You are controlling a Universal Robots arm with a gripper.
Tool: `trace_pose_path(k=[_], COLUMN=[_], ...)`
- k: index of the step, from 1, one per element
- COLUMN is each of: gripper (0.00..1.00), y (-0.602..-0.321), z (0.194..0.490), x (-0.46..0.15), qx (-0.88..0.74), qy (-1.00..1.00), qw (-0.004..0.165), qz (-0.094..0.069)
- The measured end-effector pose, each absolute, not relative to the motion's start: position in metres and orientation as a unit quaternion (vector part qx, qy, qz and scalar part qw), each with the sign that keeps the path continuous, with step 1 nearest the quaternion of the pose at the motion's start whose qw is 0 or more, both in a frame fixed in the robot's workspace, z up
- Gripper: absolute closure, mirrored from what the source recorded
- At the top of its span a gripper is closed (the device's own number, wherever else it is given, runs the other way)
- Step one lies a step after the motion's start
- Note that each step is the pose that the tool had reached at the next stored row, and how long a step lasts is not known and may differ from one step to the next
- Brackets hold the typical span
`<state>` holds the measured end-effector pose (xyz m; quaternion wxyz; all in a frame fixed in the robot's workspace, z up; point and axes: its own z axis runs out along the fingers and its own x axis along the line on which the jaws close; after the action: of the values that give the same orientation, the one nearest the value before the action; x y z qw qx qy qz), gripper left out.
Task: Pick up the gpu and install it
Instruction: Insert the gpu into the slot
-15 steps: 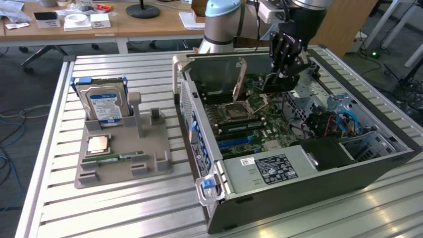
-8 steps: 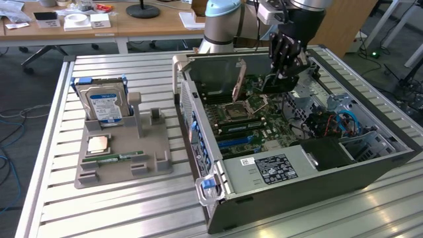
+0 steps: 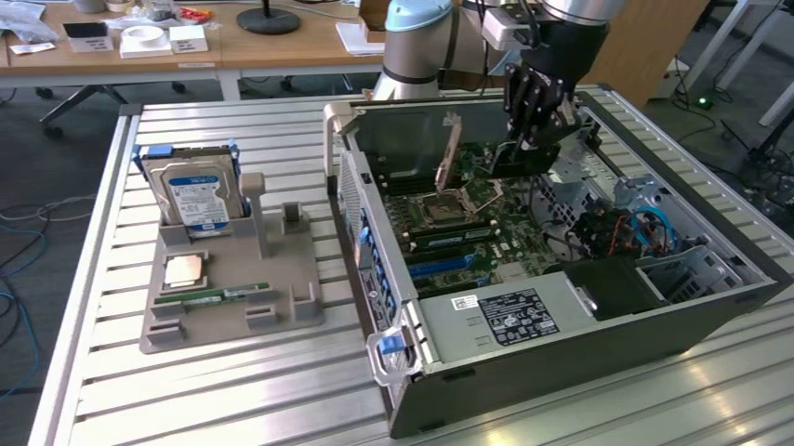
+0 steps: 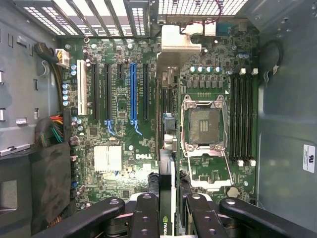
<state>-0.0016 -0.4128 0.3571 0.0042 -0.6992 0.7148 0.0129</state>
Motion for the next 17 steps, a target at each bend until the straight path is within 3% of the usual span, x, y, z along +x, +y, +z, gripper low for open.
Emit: trace_pose_path(k=[17], gripper=[0.74], y=[-0.4129], z=[0.3538], x=[-0.0017], qx=[-0.699], qy=[0.715], qw=[0.004], qz=[0.013])
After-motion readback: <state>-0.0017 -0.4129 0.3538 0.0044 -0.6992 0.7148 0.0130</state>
